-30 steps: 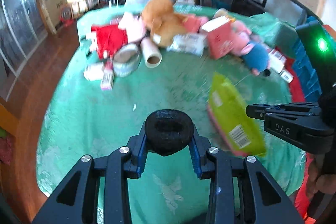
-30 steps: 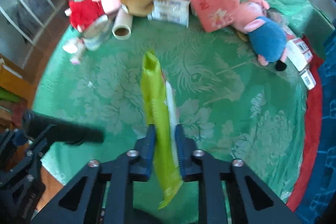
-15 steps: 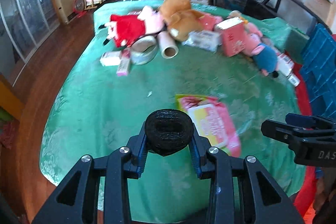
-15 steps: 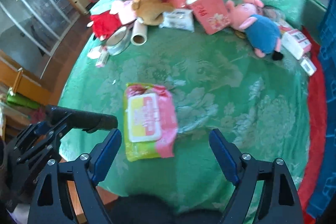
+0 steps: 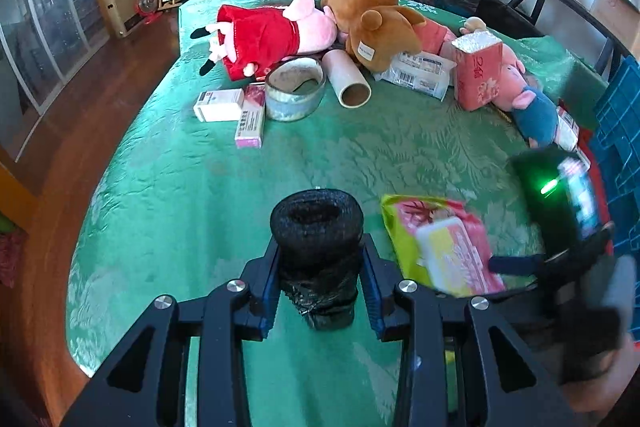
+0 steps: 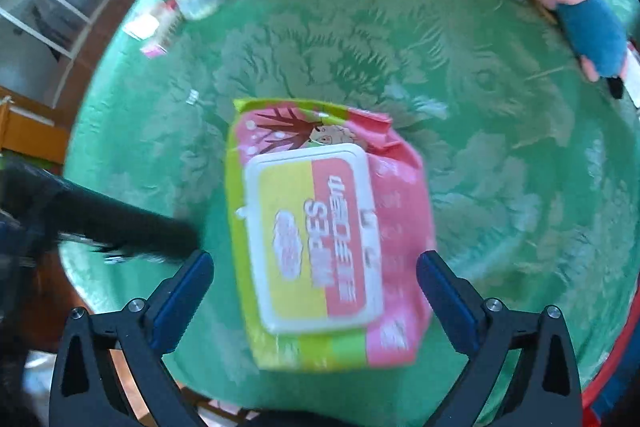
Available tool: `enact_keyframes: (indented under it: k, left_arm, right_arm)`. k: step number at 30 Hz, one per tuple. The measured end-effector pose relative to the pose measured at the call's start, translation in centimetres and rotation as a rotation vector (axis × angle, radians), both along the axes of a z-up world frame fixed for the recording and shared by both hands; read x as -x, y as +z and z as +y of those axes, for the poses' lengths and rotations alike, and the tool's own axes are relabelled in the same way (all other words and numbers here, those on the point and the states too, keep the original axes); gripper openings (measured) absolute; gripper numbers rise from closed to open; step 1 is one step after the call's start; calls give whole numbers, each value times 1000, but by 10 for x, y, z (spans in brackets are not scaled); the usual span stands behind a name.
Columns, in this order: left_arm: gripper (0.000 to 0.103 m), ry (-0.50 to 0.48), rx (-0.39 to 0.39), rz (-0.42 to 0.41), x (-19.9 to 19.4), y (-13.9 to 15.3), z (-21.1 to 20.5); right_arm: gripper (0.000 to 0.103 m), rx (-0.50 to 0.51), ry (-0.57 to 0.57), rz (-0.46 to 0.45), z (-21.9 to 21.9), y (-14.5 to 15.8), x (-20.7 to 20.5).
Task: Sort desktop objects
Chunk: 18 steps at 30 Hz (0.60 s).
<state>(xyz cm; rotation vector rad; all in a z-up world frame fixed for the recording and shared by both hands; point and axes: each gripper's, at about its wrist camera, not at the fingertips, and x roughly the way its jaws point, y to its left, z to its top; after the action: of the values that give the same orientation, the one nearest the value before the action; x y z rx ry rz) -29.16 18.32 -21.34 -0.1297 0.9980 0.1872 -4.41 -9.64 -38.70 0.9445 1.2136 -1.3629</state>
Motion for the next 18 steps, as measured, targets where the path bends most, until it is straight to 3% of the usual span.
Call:
enact_keyframes:
  k: [3,5,8,10,12,18]
  left_arm:
    - [35,-7,12,-5,-8,-3,3]
    - [35,-14,10,-9,-9,-3,2]
    - [34,-16,11,-18,-10,-3,0]
    - [34,-15,16,-21,-10,0,-3]
    - [34,-25,1,-31,-10,6,-10]
    - [34,-74,-52,-107,-7,46,-40]
  right_arm:
    - [103,-25,15,132,-9,-18,-2]
    - [103,-41,13,161,-12,-26,5]
    - [100,-26,-17,86,-8,-21,20]
    - [81,-15,-26,67,-3,-10,26]
    - [71,7,-21,36,4,3,27]
    - [67,136,-15,-44,29,62,35]
